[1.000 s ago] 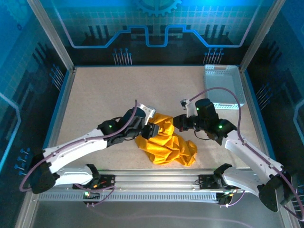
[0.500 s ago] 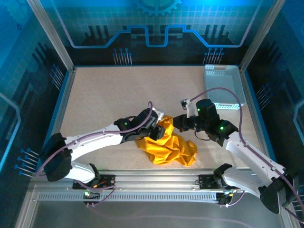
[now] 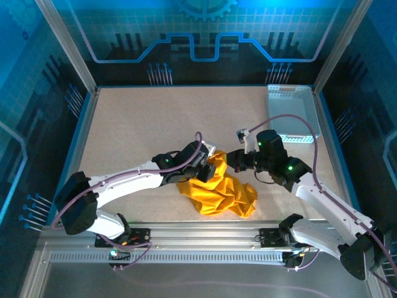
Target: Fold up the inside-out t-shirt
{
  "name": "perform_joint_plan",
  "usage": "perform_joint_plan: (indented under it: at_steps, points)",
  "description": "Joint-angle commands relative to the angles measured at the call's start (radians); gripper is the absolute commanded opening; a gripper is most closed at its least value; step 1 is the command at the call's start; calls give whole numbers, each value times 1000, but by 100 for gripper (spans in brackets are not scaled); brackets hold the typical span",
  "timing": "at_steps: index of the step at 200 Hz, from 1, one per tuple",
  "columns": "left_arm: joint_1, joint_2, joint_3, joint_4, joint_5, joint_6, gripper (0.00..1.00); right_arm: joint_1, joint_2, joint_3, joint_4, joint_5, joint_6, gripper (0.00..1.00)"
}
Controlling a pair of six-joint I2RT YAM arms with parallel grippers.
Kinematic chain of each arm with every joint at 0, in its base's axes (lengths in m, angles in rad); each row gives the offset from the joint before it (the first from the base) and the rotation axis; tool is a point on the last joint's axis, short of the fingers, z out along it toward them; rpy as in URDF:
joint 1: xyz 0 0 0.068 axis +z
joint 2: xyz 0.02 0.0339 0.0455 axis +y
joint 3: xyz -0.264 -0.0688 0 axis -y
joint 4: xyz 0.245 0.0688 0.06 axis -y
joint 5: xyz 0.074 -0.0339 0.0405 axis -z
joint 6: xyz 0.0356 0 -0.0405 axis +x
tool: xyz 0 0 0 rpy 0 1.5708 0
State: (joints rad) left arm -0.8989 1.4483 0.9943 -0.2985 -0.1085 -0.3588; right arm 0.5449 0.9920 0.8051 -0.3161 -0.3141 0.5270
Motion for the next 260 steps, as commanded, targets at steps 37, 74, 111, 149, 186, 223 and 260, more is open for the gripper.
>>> perform_joint_plan:
  at_steps: [37,74,111,149,186,223,260]
  points:
    - [-5,-31,-1,13,-37,15,0,10,-14,37,-30,57,-11,0]
    - [-5,-225,-80,56,-121,16,0,-31,-22,40,-67,88,6,0]
    - [3,-439,-73,6,-164,-4,0,-92,-20,43,-78,83,39,0]
    - [5,-544,-50,16,-118,43,0,-120,5,49,-22,-15,74,0]
    - [3,-374,17,37,61,47,0,-114,48,68,-34,-8,47,0]
    - [-81,-144,85,158,206,-38,0,-139,12,188,-267,239,-40,0]
    - [-169,-13,177,102,225,0,48,-306,-47,139,-394,371,-5,0]
